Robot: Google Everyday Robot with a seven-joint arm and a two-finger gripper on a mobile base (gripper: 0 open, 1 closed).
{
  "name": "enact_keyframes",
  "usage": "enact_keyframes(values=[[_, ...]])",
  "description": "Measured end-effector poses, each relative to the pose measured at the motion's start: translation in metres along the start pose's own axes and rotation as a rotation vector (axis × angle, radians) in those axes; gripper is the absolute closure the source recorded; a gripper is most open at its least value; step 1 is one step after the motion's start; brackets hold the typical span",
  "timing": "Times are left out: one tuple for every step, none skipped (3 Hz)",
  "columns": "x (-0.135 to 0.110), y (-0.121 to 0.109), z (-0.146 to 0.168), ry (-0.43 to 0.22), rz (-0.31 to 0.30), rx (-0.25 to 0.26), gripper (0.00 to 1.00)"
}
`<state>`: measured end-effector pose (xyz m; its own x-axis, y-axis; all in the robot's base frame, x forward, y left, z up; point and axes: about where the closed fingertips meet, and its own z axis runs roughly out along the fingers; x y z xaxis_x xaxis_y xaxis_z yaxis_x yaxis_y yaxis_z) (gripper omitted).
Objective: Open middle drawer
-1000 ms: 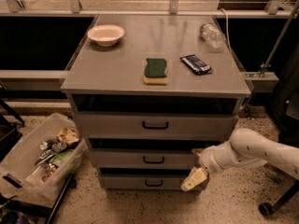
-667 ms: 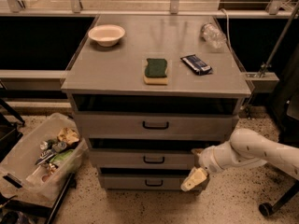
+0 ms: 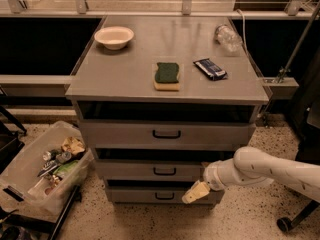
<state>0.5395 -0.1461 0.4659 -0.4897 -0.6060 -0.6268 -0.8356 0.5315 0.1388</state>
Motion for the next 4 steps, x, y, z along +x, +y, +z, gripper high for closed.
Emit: enact_keyframes(values=[[0.0, 0.0, 0.0, 0.0, 0.0, 0.0, 0.0], [-0.009, 0.005, -0.005, -0.022, -0.023, 0.064, 0.0], [-0.012, -0.004, -0.003, -0.034, -0.025, 0.125, 0.0], [-0.012, -0.005, -0.003, -0.034, -0.024, 0.124, 0.0]])
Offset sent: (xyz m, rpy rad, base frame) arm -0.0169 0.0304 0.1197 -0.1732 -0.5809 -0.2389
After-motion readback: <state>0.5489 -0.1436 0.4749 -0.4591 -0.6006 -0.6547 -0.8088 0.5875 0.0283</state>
